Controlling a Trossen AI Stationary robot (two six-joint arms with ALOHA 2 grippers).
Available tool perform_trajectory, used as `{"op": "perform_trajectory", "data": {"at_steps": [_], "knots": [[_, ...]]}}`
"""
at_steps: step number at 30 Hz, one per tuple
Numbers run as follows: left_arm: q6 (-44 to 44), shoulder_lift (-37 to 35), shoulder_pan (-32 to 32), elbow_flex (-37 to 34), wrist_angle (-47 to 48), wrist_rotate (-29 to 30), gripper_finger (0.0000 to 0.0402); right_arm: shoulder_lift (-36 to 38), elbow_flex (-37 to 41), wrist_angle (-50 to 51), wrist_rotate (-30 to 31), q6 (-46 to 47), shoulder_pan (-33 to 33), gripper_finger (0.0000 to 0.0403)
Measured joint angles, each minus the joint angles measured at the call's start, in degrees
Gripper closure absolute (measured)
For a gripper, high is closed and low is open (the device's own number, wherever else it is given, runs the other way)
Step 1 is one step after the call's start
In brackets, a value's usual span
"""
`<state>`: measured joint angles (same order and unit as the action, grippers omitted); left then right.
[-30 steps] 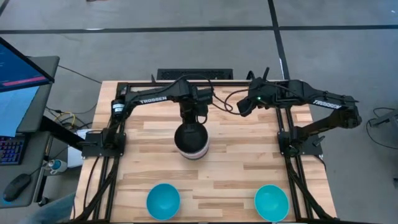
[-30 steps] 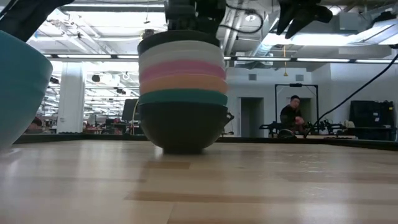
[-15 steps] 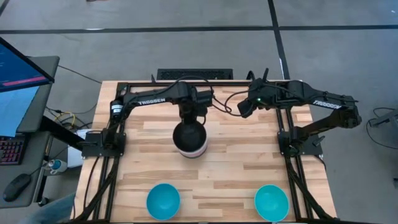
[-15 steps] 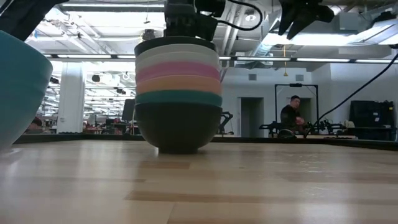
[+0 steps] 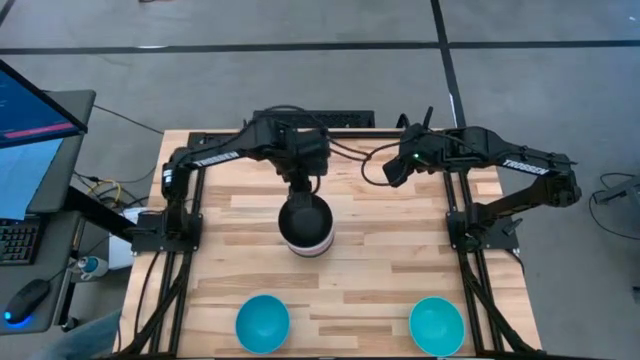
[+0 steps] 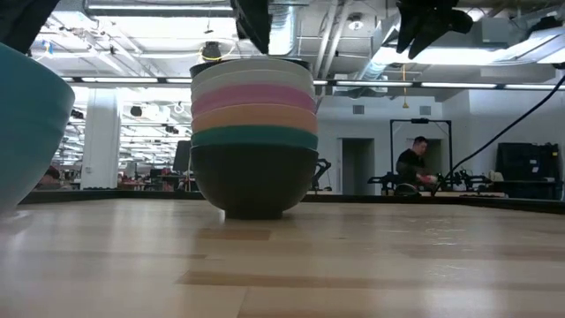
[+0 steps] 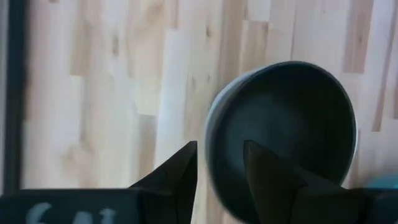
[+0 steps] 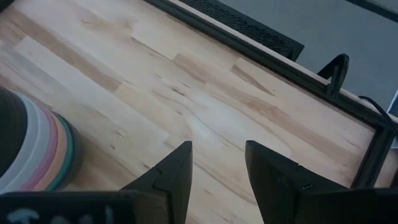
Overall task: Nest bowls inside each other
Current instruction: Stack the black bowl on top of the white bowl
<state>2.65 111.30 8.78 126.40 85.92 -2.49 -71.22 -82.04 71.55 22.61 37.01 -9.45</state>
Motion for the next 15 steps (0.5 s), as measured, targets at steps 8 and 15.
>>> {"op": "perform_trajectory", "data": {"at_steps": [8, 15], "knots": [[2.98, -0.82, 1.86, -4.95, -1.22, -0.59, 0.0287, 0.00, 0.00, 0.05, -0.02, -1.01, 0.00, 0.0231], [3.14, -0.78, 1.73, -10.87, -5.00, -1.88, 0.0334, 0.00, -0.02, 0.49, -0.04, -0.55, 0.04, 0.0232]]}}
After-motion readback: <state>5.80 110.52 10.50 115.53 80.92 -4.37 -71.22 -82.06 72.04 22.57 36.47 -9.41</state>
